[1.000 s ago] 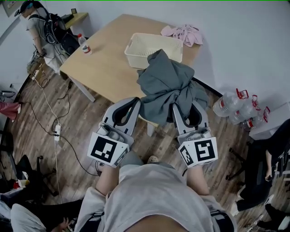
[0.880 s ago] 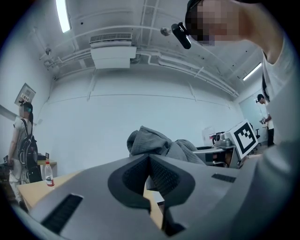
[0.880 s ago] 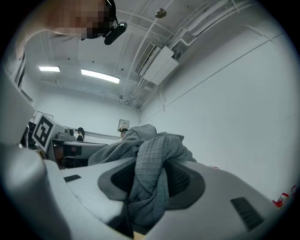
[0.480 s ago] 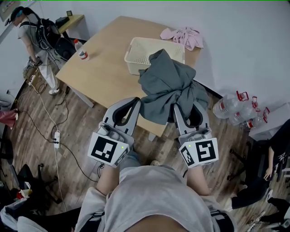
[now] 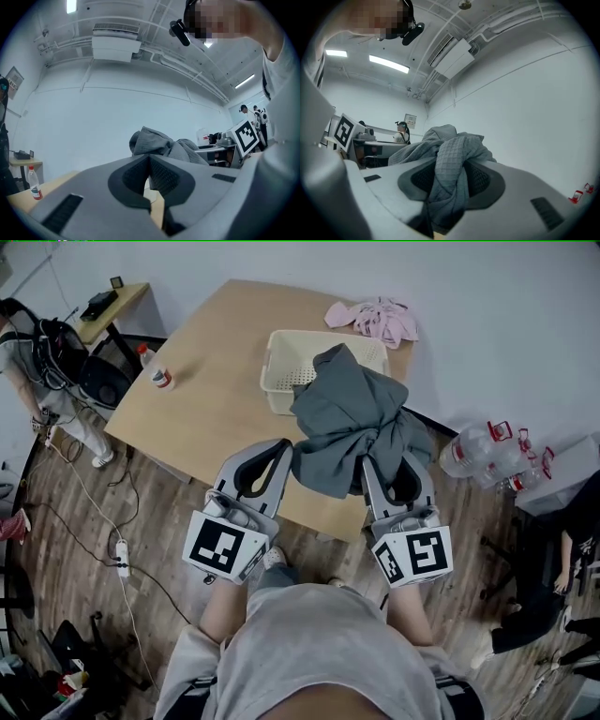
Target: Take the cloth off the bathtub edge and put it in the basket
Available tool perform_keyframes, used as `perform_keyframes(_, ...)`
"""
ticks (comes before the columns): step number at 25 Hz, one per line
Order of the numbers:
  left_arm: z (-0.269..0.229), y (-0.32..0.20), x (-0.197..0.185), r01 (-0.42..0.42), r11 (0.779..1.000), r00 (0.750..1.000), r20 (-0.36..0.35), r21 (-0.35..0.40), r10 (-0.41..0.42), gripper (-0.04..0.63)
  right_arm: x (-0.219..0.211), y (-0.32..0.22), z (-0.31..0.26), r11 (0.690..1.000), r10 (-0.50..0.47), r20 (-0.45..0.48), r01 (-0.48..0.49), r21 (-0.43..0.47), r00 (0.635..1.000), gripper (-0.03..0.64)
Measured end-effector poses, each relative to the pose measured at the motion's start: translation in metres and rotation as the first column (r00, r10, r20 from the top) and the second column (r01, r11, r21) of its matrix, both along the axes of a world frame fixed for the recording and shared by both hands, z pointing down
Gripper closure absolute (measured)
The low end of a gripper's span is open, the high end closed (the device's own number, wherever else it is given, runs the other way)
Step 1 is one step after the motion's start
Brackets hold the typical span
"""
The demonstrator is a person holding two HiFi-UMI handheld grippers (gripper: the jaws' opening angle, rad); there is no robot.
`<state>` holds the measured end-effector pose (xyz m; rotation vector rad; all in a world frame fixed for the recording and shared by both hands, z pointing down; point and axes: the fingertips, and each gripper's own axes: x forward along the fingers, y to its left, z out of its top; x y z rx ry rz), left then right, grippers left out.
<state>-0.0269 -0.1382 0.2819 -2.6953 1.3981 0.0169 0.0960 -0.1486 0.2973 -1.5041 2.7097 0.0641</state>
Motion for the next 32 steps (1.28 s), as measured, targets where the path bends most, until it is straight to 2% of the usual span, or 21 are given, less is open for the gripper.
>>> perform_keyframes(11, 0.003, -0.049, -0.041, -0.122, 0.993, 0.992, 0.027, 0.002, 0.122, 0.599, -0.043, -0.033, 0.002, 0.993, 0.118, -0.007, -0.118, 0.0, 0.993, 0.457)
perform_keyframes(17, 0.003, -0.06, -0.058, -0.183, 0.983, 0.983, 0.009, -0.002, 0.183, 0.599, -0.059, -0.04, 0.006, 0.985, 0.173, -0.005, -0.173, -0.005, 0.985, 0.457)
perform_keyframes(23, 0.009, -0.067, -0.076, -0.196, 0.981, 0.981, 0.004, -0.005, 0.196, 0.6, -0.072, -0.042, 0.009, 0.979, 0.203, -0.004, -0.203, -0.003, 0.979, 0.459)
perform_keyframes(32, 0.016, -0.083, -0.083, -0.201, 0.979, 0.98, -0.003, -0.03, 0.201, 0.6, -0.069, -0.059, 0.01, 0.973, 0.23, -0.007, -0.23, -0.012, 0.973, 0.459)
